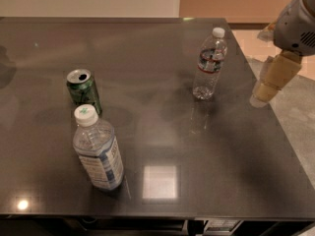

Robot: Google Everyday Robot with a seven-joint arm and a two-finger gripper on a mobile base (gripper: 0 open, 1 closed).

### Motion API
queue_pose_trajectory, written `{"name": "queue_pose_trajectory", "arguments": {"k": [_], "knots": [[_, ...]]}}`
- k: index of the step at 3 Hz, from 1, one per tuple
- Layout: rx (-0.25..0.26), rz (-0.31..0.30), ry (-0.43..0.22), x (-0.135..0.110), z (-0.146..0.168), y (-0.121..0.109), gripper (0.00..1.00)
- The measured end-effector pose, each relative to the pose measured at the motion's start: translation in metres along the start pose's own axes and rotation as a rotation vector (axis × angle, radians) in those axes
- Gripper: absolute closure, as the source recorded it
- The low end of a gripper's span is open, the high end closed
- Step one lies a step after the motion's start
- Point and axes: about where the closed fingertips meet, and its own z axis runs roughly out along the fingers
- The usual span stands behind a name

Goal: Knock water bottle over

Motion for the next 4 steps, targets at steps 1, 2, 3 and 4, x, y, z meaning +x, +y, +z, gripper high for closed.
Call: {"name": "queue_pose_trajectory", "arguments": {"k": [1, 2, 3, 4], "knots": [[0.035, 0.042, -0.078, -0.007, 0.016, -0.034, 0.0], [0.045, 0.099, -0.189, -0.011, 0.031, -0.062, 0.0], [0.009, 0.156, -0.316, -0.023, 0.049, -0.082, 0.0], [-0.039, 0.191, -0.416, -0.038, 0.065, -0.091, 0.0]]}}
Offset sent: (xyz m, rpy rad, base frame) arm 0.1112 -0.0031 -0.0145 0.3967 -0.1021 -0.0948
